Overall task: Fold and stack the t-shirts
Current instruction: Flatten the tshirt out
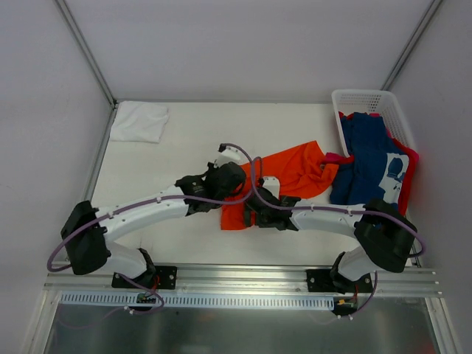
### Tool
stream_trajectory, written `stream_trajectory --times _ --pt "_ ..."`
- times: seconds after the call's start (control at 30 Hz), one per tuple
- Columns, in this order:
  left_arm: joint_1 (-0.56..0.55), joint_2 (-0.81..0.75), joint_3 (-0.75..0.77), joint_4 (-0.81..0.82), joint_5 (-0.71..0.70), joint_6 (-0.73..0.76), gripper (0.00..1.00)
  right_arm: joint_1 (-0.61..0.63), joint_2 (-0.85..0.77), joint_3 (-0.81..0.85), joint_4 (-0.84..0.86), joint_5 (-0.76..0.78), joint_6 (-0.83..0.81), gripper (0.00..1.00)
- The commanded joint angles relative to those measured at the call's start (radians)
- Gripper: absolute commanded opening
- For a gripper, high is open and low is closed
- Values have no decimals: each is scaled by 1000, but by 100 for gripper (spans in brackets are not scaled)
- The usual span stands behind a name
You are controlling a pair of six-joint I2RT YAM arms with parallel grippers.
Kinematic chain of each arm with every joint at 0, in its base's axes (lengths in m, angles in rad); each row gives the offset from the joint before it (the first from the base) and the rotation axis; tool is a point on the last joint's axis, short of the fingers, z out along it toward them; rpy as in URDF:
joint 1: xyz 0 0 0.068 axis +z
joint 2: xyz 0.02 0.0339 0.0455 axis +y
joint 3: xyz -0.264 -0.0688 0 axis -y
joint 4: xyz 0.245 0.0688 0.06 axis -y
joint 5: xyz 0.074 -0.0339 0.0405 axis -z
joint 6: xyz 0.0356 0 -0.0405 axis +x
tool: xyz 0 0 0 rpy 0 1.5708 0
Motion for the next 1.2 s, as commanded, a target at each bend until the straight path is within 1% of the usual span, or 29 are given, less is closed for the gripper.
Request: stream_trajectory --times 0.0,0.07,0.27,0.4,0.53,0.63,0.77,0.83,0.87,0.9,0.93,0.97,1.0,1.03,1.07,1.1,1.13,1.17 --pt "1 -148 143 -36 -96 137 0 16 20 28 0 -23 14 98" --pt "0 -193 207 -70 -111 173 0 17 14 46 -8 -21 8 98" --pt "-2 -243 347 -137 -180 297 0 35 3 121 -63 -3 -9 98" --pt "-10 -250 482 -172 -230 406 0 49 18 152 -77 6 -12 98" --pt "-20 -248 566 -195 -275 484 0 58 35 176 -80 6 -12 98" --pt "-45 -248 626 -200 -330 549 0 69 53 199 -89 8 -12 98" --pt "-85 -234 726 -200 -399 670 0 77 69 224 -97 12 -14 98" --pt "-103 -202 833 -199 -431 732 0 83 72 232 -98 11 -19 98" --pt "-114 -182 889 -197 -473 813 0 86 76 235 -98 12 -20 98" --pt "-152 -135 1025 -182 -512 910 0 89 84 244 -100 11 -23 98" --pt "-192 -129 1066 -103 -513 991 0 88 84 249 -103 12 -22 98" --pt "-233 -127 1085 7 -554 1098 0 89 93 255 -103 11 -23 98" --pt "-311 -112 1094 154 -589 1235 0 91 96 264 -101 6 -25 98" --pt "-344 -107 1067 377 -609 1427 0 92 104 270 -97 3 -25 98" --pt "-381 -86 1057 875 -606 1821 0 95 109 276 -97 -1 -25 98" --pt "-417 -54 1115 953 -596 1884 0 98 121 285 -98 -4 -28 98" --pt "-453 -37 1167 897 -588 1792 0 103 127 299 -104 -6 -29 98" --pt "-470 -18 1216 789 -576 1773 0 108 132 305 -110 -4 -35 98"
